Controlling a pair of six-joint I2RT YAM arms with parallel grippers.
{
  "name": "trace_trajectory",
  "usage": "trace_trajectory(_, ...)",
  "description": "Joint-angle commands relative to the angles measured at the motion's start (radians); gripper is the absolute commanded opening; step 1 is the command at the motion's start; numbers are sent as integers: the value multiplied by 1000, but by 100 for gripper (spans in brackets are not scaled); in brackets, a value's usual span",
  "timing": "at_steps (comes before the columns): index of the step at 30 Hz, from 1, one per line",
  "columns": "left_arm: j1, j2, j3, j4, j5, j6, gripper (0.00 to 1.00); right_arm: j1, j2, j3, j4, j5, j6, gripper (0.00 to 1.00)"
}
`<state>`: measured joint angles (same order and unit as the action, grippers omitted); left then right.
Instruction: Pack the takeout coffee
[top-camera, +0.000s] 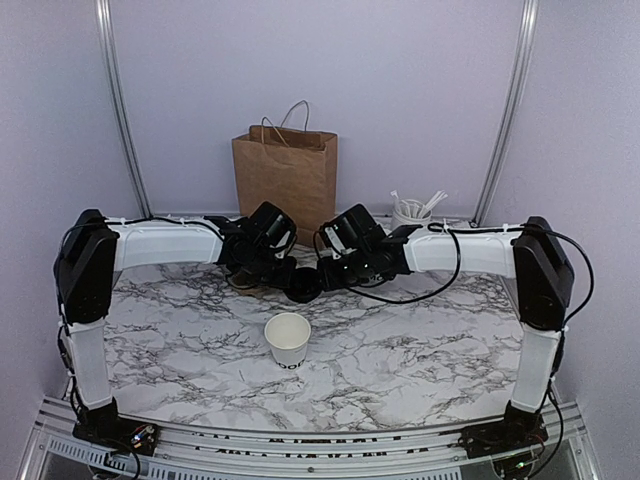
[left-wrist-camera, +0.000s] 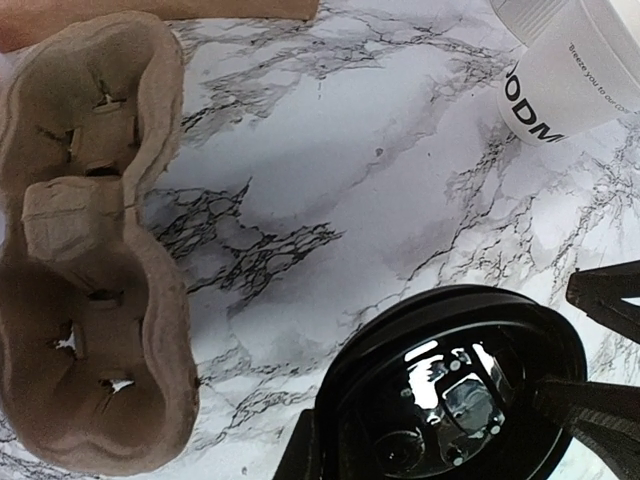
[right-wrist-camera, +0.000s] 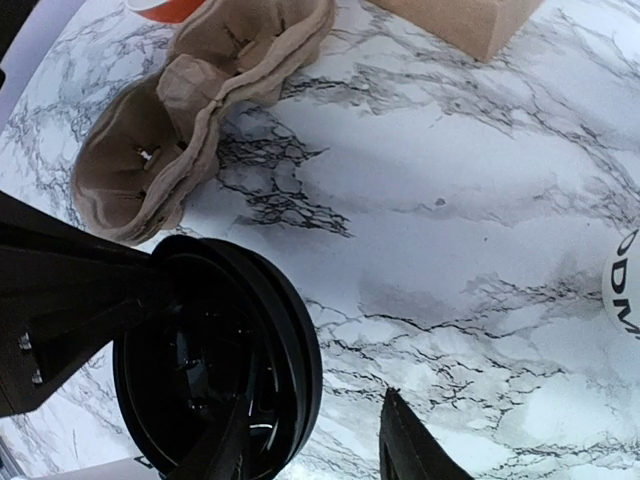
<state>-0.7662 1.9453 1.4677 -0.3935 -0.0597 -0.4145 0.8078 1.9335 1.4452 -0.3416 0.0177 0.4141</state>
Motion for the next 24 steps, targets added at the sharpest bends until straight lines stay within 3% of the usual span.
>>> trace_trajectory(1, -16, 67, 73, -48, 9, 20, 0, -28, -18, -10, 31, 29, 23, 41)
trace_trajectory(10, -24, 119, 127, -61, -3, 18, 0, -42, 16, -8, 31, 25, 29, 22)
trace_trajectory(17, -26, 117, 126, -61, -3, 21, 0, -42, 40, -1, 32, 16, 29, 21)
trace_trajectory(24, -28, 124, 135, -61, -2, 20, 0, -42, 58, 5, 32, -6, 34, 14)
